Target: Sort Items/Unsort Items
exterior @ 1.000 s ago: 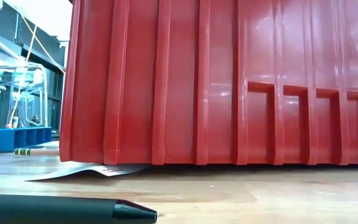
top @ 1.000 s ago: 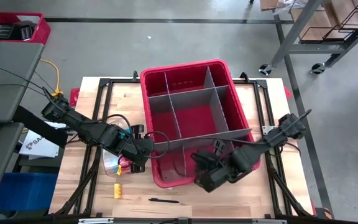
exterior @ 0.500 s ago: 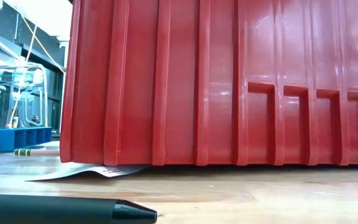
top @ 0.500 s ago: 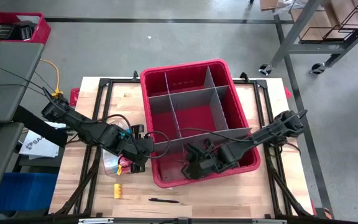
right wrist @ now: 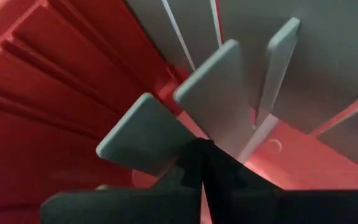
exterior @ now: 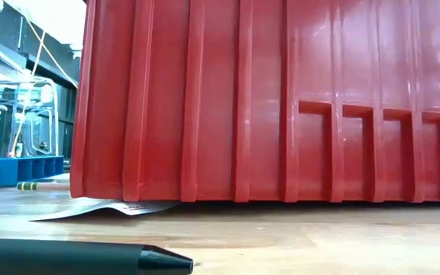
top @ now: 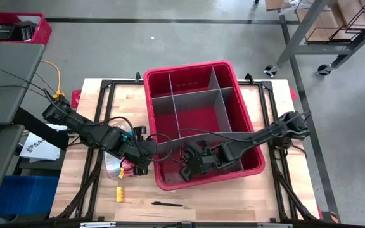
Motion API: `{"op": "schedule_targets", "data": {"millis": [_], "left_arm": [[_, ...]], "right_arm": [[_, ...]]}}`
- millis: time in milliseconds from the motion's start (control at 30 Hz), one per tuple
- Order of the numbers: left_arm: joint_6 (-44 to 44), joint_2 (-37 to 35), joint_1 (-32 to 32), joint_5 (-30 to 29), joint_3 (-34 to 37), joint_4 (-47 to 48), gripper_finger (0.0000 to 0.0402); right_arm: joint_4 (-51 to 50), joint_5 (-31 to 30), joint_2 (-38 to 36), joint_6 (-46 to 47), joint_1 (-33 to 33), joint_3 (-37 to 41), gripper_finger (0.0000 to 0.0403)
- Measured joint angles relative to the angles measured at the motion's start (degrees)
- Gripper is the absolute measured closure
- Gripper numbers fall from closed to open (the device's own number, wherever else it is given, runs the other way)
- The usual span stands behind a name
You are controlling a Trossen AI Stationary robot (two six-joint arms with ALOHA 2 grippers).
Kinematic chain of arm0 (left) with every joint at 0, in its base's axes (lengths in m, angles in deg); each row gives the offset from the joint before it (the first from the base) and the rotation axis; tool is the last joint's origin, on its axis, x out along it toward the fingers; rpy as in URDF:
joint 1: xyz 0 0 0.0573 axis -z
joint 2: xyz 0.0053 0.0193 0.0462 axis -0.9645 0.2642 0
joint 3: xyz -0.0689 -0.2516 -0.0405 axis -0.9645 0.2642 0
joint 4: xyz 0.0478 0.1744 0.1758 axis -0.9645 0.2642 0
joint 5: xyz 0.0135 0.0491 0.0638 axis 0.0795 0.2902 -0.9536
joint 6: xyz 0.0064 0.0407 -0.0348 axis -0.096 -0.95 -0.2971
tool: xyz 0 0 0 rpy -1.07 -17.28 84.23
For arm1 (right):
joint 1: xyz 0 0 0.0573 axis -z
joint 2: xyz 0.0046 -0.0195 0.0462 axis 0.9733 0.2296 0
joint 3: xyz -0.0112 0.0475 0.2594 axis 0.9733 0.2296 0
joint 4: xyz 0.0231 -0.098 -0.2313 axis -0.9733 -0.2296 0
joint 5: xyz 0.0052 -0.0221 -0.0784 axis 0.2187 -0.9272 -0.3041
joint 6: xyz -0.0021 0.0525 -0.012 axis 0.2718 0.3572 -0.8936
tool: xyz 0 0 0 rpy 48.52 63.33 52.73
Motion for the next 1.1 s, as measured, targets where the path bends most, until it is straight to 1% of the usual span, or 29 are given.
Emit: {"op": "schedule_targets", "data": {"millis": [67, 200, 300, 500, 533, 567, 633, 733, 767, 800, 833, 967, 1000, 1100], "left_arm": [[0.0, 0.0, 0.0, 0.0, 0.0, -0.2, 0.0402], [0.0, 0.0, 0.0, -0.1, 0.0, -0.6, 0.0401], [-0.1, 0.0, 0.0, -0.5, 0.0, -0.6, 0.0401], [-0.5, 0.0, 0.0, -0.8, 0.0, -0.6, 0.0401], [-0.5, 0.0, 0.0, -0.9, 0.0, -0.5, 0.0401], [-0.5, 0.0, 0.0, -1.0, 0.0, -0.5, 0.0401], [-0.5, 0.0, 0.0, -1.2, 0.0, -0.5, 0.0402], [-0.4, 0.0, 0.0, -1.2, 0.0, -0.4, 0.0401], [-0.1, 0.0, 0.0, -1.2, 0.0, -0.4, 0.0401], [0.2, 0.0, 0.0, -1.2, 0.0, -0.4, 0.0401], [0.4, 0.0, 0.0, -1.2, 0.0, -0.4, 0.0401], [1.0, 0.0, 0.0, -1.2, 0.0, -0.4, 0.0401], [1.0, 0.0, 0.0, -1.2, 0.0, -0.4, 0.0401], [1.8, 0.0, 0.0, -1.2, 0.0, -0.4, 0.0402]], "right_arm": [[-1.5, 0.7, -0.6, -0.6, -0.3, -0.1, 0.0403], [-5.5, 6.0, -2.9, -1.1, -0.7, -0.3, 0.0403], [-8.4, 6.2, -5.1, -1.1, -1.4, -0.3, 0.0403], [-8.4, 7.1, -12.1, -3.1, -3.8, -0.4, 0.0403], [-8.4, 5.8, -13.6, -3.4, -4.4, -0.4, 0.0403], [-8.3, 3.1, -14.9, -4.0, -5.0, -0.4, 0.0403], [-5.8, -5.5, -17.5, -7.3, -6.5, -0.4, 0.0403], [-2.2, -21.4, -20.1, -13.5, -7.8, -0.6, 0.0403], [-1.8, -25.4, -20.5, -14.7, -7.7, -0.6, 0.0403], [-1.8, -27.9, -20.6, -14.8, -7.2, -0.6, 0.0403], [-1.9, -29.1, -20.6, -14.8, -6.7, -0.5, 0.0403], [-2.1, -29.8, -19.5, -14.8, -4.2, -0.5, 0.0403], [-2.1, -29.3, -18.9, -14.4, -3.8, -0.5, 0.0403], [-3.3, -24.5, -16.1, -12.3, -3.0, -0.5, 0.0403]]}}
